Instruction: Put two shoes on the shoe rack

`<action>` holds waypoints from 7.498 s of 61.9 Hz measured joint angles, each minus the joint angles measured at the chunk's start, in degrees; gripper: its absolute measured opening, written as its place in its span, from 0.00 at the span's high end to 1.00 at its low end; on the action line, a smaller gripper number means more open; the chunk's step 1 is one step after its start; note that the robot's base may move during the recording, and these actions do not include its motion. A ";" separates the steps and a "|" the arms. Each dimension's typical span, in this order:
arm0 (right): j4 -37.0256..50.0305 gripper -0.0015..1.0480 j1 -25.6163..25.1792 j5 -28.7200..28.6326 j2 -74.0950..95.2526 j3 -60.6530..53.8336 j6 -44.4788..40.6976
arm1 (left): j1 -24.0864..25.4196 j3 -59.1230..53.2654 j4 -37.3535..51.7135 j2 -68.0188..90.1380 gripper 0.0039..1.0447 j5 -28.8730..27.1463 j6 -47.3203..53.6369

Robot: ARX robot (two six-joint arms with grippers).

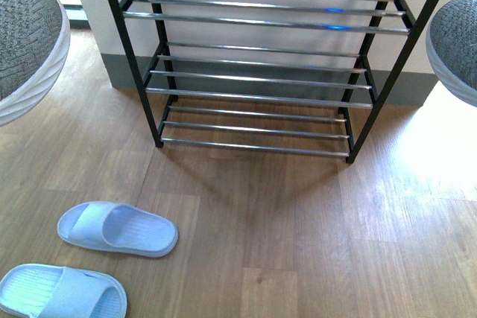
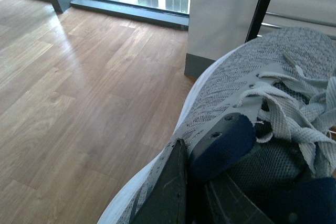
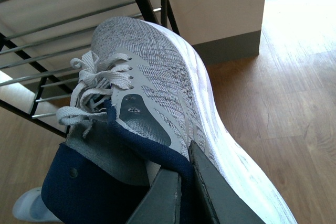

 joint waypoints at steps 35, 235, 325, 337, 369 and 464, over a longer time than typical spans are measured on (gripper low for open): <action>0.04 0.99 0.00 0.00 -0.02 0.11 0.00 | 0.00 -0.02 0.00 0.00 0.99 -0.09 0.00; -5.62 0.09 22.88 14.10 36.35 52.74 20.17 | 0.00 -0.02 0.00 0.00 0.99 -0.07 0.00; 10.64 0.98 18.45 10.49 -22.84 -11.45 -9.20 | 0.00 -0.02 0.00 0.00 0.99 -0.07 0.00; 8.87 0.98 23.91 15.50 -28.26 -14.97 -9.22 | 0.00 -0.02 0.00 0.00 0.99 -0.07 0.00; 0.94 0.98 24.13 16.11 -40.85 -19.67 -9.25 | 0.00 -0.02 0.00 0.00 0.99 -0.09 0.00; -18.18 0.28 24.13 16.00 -62.23 -20.65 -9.31 | 0.02 -0.02 0.00 -0.02 0.99 -0.35 0.00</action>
